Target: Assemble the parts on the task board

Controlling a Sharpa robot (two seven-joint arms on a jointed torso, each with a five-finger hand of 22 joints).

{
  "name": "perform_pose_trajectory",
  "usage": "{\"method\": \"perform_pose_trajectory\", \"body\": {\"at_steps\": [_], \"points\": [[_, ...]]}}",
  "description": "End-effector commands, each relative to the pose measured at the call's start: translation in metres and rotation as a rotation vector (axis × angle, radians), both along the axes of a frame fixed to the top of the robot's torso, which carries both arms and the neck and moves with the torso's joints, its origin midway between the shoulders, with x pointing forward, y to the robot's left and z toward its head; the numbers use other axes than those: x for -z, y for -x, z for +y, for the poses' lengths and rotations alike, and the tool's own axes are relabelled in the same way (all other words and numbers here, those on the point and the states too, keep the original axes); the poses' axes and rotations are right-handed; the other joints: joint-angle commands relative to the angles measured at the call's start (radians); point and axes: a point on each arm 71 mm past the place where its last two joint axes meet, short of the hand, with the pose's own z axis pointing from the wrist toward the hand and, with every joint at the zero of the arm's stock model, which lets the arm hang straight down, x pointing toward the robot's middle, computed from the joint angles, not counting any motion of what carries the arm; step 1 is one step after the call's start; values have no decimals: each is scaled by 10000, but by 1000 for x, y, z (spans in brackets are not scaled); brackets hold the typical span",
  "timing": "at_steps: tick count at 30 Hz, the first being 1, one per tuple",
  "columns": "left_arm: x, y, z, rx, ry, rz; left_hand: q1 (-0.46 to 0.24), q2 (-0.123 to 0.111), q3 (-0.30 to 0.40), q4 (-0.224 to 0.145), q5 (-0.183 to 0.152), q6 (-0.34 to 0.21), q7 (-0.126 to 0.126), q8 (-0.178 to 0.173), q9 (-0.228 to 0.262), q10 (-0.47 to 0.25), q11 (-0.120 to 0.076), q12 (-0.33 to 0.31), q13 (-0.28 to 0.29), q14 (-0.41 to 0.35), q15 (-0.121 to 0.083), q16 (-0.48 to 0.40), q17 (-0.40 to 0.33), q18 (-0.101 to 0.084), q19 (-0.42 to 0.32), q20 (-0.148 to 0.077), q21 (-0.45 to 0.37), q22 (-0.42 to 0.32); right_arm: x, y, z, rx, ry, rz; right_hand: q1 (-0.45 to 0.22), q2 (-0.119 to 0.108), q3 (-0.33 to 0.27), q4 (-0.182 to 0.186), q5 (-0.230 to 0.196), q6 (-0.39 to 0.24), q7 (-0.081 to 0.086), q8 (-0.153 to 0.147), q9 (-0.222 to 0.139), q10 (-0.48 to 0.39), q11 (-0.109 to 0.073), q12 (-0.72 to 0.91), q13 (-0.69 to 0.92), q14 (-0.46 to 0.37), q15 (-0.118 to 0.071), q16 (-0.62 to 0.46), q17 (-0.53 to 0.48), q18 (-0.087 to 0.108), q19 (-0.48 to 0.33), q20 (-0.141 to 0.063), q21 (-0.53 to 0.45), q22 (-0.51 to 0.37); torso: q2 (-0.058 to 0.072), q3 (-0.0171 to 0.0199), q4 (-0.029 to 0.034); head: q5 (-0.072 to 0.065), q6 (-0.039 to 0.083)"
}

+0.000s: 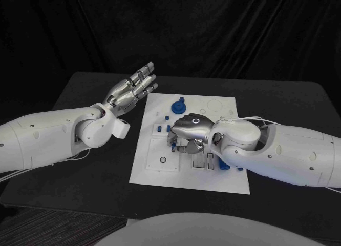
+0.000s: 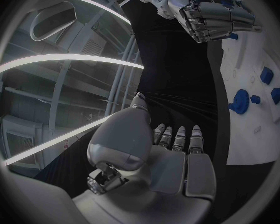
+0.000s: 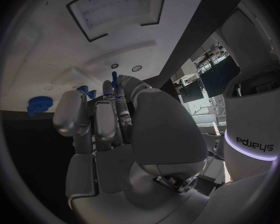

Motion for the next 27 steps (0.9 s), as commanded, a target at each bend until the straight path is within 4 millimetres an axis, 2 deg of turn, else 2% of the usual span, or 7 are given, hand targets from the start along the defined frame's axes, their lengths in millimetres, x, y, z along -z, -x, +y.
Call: {"method": "perform_pose_trajectory", "body": {"at_steps": [1, 15, 27], "points": [[-7, 2, -1, 59, 780, -839, 92, 9, 71, -8, 39, -13, 70, 23, 11, 0, 79, -33, -17, -22, 73, -37, -9, -46, 14, 75, -58, -14, 2, 1, 1, -67, 15, -20, 66, -10, 5, -71, -6, -41, 45, -58, 14, 51, 8, -41, 9, 112, 50, 57, 1, -67, 73, 9, 53, 1483, 7, 0, 12, -6, 0], [-7, 2, -3, 179, 801, -757, 257, 13, 121, -23, 176, 71, 226, 38, 24, 0, 169, -33, -17, -22, 195, -37, -9, -89, 14, 142, -58, -14, 7, 1, 0, 48, 252, 139, 73, -17, 20, -95, 9, -57, 54, -75, 15, 50, 15, -58, 8, 103, 53, 50, -15, -62, 64, 11, 28, 1476, -15, -4, 2, -9, 0], [-6, 2, -3, 234, 810, -714, 325, 17, 145, -28, 241, 91, 260, 41, 26, 0, 221, -33, -17, -22, 240, -37, -9, -113, 14, 162, -58, -14, 10, 1, 0, 99, 394, 246, 90, -17, 46, -128, 31, -76, 64, -96, 17, 50, 22, -78, 8, 92, 60, 48, -22, -59, 55, 15, 18, 1472, -16, -14, -1, 32, 0]]}}
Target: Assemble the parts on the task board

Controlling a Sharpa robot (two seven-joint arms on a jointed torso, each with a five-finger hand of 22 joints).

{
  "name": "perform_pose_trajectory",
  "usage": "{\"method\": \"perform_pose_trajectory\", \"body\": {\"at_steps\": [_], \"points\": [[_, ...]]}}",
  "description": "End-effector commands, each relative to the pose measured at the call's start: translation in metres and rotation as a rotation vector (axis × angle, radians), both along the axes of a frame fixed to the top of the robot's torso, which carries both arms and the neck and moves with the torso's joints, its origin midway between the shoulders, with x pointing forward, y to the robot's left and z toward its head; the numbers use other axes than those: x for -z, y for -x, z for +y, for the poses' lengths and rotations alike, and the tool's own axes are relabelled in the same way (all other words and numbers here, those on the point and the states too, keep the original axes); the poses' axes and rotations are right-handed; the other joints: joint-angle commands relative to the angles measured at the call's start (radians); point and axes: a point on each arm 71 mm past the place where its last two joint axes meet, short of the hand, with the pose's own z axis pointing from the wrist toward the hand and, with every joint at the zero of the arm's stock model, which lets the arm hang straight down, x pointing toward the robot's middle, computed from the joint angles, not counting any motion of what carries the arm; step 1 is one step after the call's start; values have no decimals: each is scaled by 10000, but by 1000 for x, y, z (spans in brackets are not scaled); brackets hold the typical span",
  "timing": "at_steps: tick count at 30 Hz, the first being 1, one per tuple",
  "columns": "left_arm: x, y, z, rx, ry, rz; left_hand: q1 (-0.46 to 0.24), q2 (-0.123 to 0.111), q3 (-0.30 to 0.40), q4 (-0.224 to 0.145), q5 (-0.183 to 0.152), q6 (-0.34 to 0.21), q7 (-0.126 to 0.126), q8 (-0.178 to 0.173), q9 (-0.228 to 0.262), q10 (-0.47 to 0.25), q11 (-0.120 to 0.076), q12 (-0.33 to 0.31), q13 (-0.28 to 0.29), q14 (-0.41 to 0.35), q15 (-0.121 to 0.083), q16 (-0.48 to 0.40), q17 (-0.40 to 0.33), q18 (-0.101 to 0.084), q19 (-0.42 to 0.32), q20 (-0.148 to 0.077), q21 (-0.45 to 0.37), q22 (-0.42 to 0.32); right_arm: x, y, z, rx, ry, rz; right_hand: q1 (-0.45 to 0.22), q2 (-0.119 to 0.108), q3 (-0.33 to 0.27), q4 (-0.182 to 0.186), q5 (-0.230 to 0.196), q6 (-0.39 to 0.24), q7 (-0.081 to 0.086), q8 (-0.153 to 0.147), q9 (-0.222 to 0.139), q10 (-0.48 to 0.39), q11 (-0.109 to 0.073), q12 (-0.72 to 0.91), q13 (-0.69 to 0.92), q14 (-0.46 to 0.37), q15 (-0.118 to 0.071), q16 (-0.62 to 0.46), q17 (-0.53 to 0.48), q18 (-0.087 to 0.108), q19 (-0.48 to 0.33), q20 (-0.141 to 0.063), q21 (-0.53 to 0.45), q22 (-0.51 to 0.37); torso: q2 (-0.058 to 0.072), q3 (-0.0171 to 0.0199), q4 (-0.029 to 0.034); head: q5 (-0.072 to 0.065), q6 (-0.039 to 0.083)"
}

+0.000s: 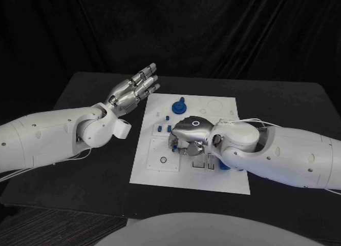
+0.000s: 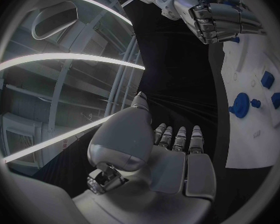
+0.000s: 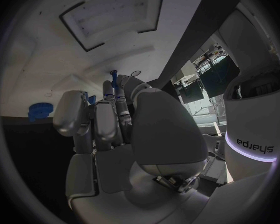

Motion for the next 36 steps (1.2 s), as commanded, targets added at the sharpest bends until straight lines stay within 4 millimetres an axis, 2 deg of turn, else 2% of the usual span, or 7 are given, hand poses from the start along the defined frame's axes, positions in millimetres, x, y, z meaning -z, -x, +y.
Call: {"method": "perform_pose_trajectory", "body": {"at_steps": [1, 13, 23, 29, 32, 34, 36], "points": [[-7, 2, 0, 37, 730, -752, 76, 7, 67, -7, 34, -15, 82, 41, 9, 1, 81, -33, -9, 14, 62, -37, -16, -115, 12, 88, -58, -16, 2, 0, 0, 66, 190, 41, 83, -9, -20, -63, 32, -40, 28, -56, 11, 51, 21, -35, 16, 92, 60, 48, -4, -60, 55, 15, 19, 1474, 2, -7, 0, 2, 0], [-6, 1, -2, 125, 741, -693, 144, 12, 89, -4, 73, 34, 159, 50, 16, 1, 144, -33, -9, 14, 140, -37, -16, -150, 12, 132, -58, -16, 6, -1, 2, 151, 217, 67, 62, -19, 5, -95, 25, -106, 64, -114, 6, 27, 52, -82, 15, 61, 82, 25, -48, -53, 30, 29, -20, 1462, 5, -2, -9, 3, 0], [-6, 1, -2, 202, 752, -638, 206, 31, 117, -8, 113, 58, 246, 53, 19, 1, 193, -33, -9, 14, 249, -37, -16, -177, 12, 218, -58, -16, 11, 0, 3, 139, 405, -30, -51, -62, 24, -136, -175, -377, 105, -311, -29, -108, 101, -184, 23, -43, 134, -54, -182, -28, -62, 75, -158, 1422, 1, -2, 5, 14, 0], [-5, 1, -2, 224, 738, -595, 241, 50, 137, -12, 152, 101, 316, 62, 27, 1, 208, -33, -9, 14, 300, -37, -16, -181, 13, 268, -56, -7, 12, 1, 4, 112, 435, -16, -178, -86, 9, -137, -481, -579, 93, -457, -46, -276, 113, -242, 42, -120, 135, -90, -252, 1, -145, 100, -267, 1389, 1, -1, 3, 0, 0], [-4, 1, -2, 223, 732, -581, 245, 53, 140, -13, 157, 105, 324, 62, 27, 1, 209, -33, -9, 14, 305, -37, -16, -181, 14, 273, -56, -6, 13, 1, 4, 142, 471, -2, -330, -143, -58, -90, -829, -765, 62, -576, -65, -517, 129, -316, 42, -186, 95, -140, -338, 35, -217, 86, -398, 1353, 0, 1, -3, 11, 0], [-4, 1, -2, 223, 730, -574, 254, 55, 144, -16, 167, 127, 341, 67, 31, 1, 211, -33, -9, 14, 313, -37, -16, -181, 14, 283, -55, -4, 13, 1, 4, 191, 518, 12, -453, -232, -149, -52, -1127, -1070, -23, -747, -112, -866, 155, -416, 35, -278, 0, -230, -472, 90, -324, 28, -648, 1290, 1, 1, 1, 10, 0], [-4, 1, -2, 223, 728, -567, 258, 55, 145, -17, 171, 141, 349, 70, 34, 1, 213, -33, -9, 14, 317, -37, -16, -181, 14, 287, -55, -5, 14, 1, 3, 272, 557, 15, -599, -298, -314, 6, -1426, -1274, -60, -841, -130, -1346, 194, -501, 47, -406, -6, -348, -647, 136, -467, -1, -971, 1212, 1, 2, 2, 7, 0]]}}
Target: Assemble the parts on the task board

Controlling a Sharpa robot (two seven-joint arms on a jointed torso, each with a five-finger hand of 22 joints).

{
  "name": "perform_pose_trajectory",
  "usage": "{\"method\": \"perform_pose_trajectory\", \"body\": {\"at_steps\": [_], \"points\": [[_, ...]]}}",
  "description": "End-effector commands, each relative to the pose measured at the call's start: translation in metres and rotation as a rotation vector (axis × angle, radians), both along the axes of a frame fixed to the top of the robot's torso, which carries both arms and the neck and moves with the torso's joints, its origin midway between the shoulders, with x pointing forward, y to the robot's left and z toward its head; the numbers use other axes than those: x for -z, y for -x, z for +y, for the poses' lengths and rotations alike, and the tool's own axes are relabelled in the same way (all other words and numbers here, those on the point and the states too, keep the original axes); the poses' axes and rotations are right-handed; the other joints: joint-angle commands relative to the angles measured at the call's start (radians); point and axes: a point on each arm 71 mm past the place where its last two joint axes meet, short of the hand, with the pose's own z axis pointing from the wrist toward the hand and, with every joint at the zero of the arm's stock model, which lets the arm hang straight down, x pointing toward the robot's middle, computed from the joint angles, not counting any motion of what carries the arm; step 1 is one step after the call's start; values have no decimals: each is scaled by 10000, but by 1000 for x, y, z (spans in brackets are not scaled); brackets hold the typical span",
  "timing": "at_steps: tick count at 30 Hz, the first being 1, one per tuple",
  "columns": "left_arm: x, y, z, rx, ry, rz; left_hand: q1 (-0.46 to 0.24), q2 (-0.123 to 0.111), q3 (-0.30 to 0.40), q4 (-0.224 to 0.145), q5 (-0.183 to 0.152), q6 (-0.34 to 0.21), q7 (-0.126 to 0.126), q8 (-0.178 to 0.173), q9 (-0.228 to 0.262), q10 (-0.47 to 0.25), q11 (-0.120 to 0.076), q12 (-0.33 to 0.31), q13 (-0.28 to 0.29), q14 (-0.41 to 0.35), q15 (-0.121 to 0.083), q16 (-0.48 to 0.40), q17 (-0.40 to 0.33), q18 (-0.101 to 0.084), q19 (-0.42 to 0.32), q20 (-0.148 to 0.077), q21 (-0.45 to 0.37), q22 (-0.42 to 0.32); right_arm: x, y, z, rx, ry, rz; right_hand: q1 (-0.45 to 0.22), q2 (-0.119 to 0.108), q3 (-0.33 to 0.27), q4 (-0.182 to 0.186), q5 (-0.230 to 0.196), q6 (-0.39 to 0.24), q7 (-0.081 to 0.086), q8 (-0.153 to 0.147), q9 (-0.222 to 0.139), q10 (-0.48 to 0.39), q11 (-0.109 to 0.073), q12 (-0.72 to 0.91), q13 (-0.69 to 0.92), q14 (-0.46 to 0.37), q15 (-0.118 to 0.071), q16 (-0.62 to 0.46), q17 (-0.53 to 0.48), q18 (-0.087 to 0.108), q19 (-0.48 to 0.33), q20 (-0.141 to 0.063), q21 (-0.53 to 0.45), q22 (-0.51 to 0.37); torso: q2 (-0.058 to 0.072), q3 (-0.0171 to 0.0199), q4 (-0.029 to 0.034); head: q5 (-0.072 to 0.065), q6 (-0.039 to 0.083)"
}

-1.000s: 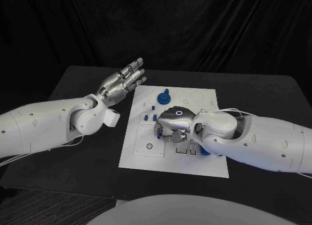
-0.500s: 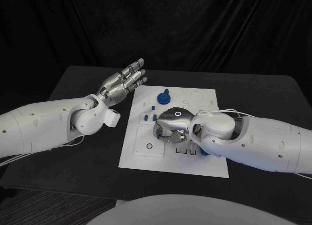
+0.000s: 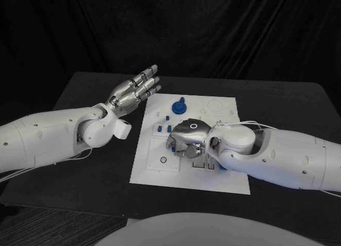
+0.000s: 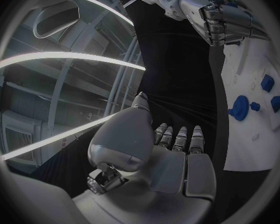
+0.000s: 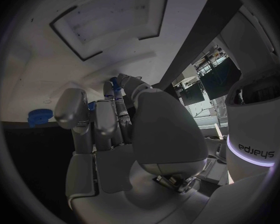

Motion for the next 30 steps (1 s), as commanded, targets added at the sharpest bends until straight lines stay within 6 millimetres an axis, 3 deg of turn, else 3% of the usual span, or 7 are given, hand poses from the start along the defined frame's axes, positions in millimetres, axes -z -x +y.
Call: {"method": "perform_pose_trajectory", "body": {"at_steps": [1, 7, 9, 12, 22, 26, 30], "points": [[-6, 1, 0, 33, 657, -632, 103, -25, 62, 13, 52, -2, 65, 70, 15, 3, 70, -34, -15, -23, 67, -37, -9, -182, 14, 73, -55, -7, 4, -1, -2, 293, 295, -17, -211, -27, -228, 49, -337, -229, -36, -101, -20, -620, 37, -99, 9, -198, -3, -159, -222, 155, -202, -7, -403, 1178, -2, 0, 3, 5, 0], [-6, 2, 0, 39, 652, -612, 110, -25, 64, 11, 60, 5, 77, 72, 17, 3, 72, -34, -15, -23, 72, -37, -9, -181, 15, 80, -54, -3, 1, -2, -7, 494, 57, -169, 4, 56, -1680, 402, -852, -1511, -517, -63, -288, -2816, 140, 104, 127, -805, 108, -510, -881, 326, -767, 120, -1633, 918, -6, -4, 4, -9, 0], [-5, 2, 1, 41, 648, -600, 126, -28, 69, 5, 75, 21, 97, 76, 19, 3, 78, -34, -15, -23, 81, -37, -9, -180, 15, 90, -54, -1, -2, -1, -10, 588, -281, -344, 693, -353, -2452, 1669, -931, -1987, -733, -93, -472, -3816, 163, 420, 86, -1117, 182, -662, -1251, 421, -1011, 159, -2223, 809, -7, -2, -2, -34, 0], [-5, 2, 1, 43, 642, -588, 135, -29, 72, 2, 88, 38, 107, 79, 22, 3, 82, -34, -15, -23, 86, -37, -9, -179, 15, 96, -54, -1, -8, -2, -17, 697, -658, -591, 1187, -609, -2709, 2606, -938, -2036, -782, -76, -540, -4243, 156, 731, 68, -1201, 181, -644, -1334, 440, -1064, 166, -2381, 791, -3, -4, -5, -67, 0], [-5, 2, 0, 65, 628, -556, 153, -35, 75, 0, 103, 97, 127, 93, 33, 3, 87, -34, -15, -23, 93, -37, -9, -176, 17, 108, -51, 6, -60, -24, -62, 1518, -1100, -1878, 512, -623, -2830, 2633, -1034, -1417, -880, 202, -501, -4364, 150, 1238, 34, -904, 136, -324, -1022, 337, -715, 152, -1748, 942, -24, -8, -53, -94, 0], [-5, 2, 0, 53, 630, -572, 156, -38, 74, 0, 100, 104, 128, 95, 34, 3, 90, -34, -15, -23, 94, -37, -9, -175, 18, 111, -51, 8, -77, -34, -88, 2095, -902, -2149, 25, -730, -2917, 2642, -1147, -1184, -914, 248, -515, -4211, 173, 1357, -16, -557, 112, -31, -612, 248, -404, 121, -1168, 1066, -28, -21, -7, -182, 0], [-5, 2, 0, 15, 637, -614, 175, -68, 65, 9, 84, 128, 85, 101, 36, 3, 87, -34, -15, -23, 80, -37, -9, -150, 19, 152, -49, 14, -81, -44, -114, 2798, -517, -1965, -590, -903, -3067, 2655, -1496, -1066, -1165, 202, -571, -3895, 184, 1434, -59, -202, 78, 239, -202, 152, -74, 77, -547, 1193, -17, 0, -28, -200, 0]]}}
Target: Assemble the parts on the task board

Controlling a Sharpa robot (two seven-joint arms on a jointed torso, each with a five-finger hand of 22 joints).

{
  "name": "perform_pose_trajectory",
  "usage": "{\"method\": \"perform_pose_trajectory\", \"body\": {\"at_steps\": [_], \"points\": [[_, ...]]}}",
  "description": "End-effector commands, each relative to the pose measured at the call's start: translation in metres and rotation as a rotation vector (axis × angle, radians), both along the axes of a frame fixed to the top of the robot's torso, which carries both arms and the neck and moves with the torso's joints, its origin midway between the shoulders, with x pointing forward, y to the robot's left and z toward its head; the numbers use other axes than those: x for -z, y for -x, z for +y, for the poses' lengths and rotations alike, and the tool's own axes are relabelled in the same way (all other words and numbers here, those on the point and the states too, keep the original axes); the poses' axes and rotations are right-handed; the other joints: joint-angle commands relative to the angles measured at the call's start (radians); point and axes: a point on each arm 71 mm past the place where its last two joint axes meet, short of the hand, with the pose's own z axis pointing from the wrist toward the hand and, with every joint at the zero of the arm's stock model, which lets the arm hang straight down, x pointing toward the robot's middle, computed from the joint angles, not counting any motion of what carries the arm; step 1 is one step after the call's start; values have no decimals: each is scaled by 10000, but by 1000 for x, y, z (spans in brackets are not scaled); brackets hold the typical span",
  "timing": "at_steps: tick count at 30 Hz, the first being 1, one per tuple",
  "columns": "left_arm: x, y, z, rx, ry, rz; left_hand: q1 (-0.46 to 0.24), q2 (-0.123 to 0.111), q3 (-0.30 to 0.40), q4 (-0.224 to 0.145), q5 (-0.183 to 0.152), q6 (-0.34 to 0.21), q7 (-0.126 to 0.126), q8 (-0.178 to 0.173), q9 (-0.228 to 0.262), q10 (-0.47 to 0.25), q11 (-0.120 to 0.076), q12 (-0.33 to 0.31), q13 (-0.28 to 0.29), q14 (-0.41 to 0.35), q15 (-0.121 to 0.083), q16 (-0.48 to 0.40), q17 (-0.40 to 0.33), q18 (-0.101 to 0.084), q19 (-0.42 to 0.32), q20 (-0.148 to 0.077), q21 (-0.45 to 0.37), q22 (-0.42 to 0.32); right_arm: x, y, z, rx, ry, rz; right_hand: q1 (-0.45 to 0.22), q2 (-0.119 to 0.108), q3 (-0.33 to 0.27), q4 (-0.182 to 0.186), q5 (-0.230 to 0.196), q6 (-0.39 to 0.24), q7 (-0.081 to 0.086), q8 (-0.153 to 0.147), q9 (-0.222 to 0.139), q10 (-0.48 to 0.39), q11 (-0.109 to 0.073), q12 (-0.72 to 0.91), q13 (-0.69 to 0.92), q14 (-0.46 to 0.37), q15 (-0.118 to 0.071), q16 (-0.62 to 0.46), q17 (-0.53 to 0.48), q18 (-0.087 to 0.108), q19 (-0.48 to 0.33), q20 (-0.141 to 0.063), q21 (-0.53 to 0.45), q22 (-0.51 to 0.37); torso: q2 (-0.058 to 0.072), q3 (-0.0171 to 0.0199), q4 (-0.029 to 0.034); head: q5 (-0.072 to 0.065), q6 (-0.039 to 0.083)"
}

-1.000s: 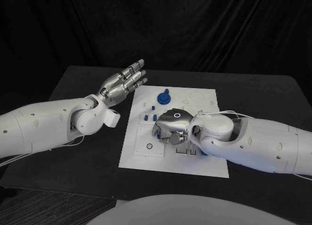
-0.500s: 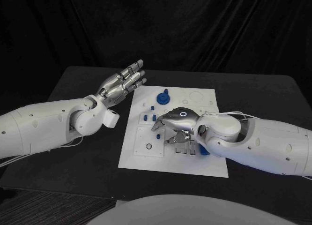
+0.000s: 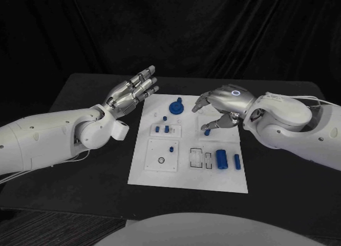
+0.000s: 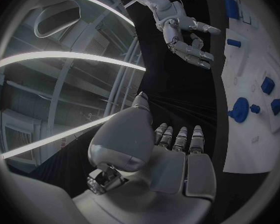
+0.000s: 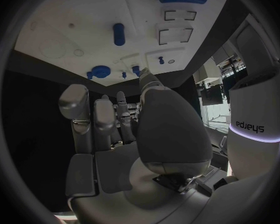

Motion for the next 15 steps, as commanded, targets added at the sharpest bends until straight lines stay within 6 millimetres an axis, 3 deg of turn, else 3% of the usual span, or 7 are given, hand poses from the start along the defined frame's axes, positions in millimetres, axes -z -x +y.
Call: {"method": "perform_pose_trajectory", "body": {"at_steps": [1, 5, 10, 15], "points": [[-6, 1, 0, -62, 609, -657, 93, 0, 64, 14, 41, 57, -13, 62, 13, 2, 83, -34, -9, 14, 36, -37, -16, -138, 19, 89, -49, 12, -1, -7, -16, 839, 84, 369, -321, -94, -121, 4, -225, 35, -123, -46, -66, 251, 31, 86, -24, 174, -4, 109, 172, -171, 161, -14, 279, 1208, 10, 15, 15, -53, 0], [-6, 1, 1, -103, 609, -685, 115, -22, 54, 25, 44, 45, -226, 56, 8, 2, 64, -34, -9, 14, -25, -37, -16, -58, 16, 108, -52, 1, 5, -11, -30, 1252, 347, 759, -466, -154, -176, 6, -338, -21, -44, -122, -119, 337, 55, 63, -38, 235, 6, 140, 226, -184, 208, -11, 350, 1220, 8, 9, 42, -107, 0], [-5, 2, 1, -109, 612, -675, 117, -25, 53, 26, 41, 42, -265, 54, 7, 2, 68, -34, -9, 14, -35, -37, -16, -43, 15, 109, -54, -3, 15, -13, -37, 1461, 548, 1113, -585, -73, -124, 0, -463, -103, 116, -225, -203, 680, 60, 106, -31, 345, 3, 216, 351, -221, 314, -13, 596, 1272, 17, 23, 24, -100, 0], [-4, 2, 1, -95, 621, -647, 124, -17, 58, 26, 53, 51, -242, 55, 8, 2, 58, -34, -9, 14, -39, -37, -16, -33, 16, 113, -53, 0, 25, -13, -37, 1414, 619, 1344, -501, 163, 77, -23, -464, -148, 257, -304, -306, 1272, 77, 149, -34, 403, 21, 222, 367, -236, 363, -1, 683, 1287, 24, 25, 35, -106, 0]]}}
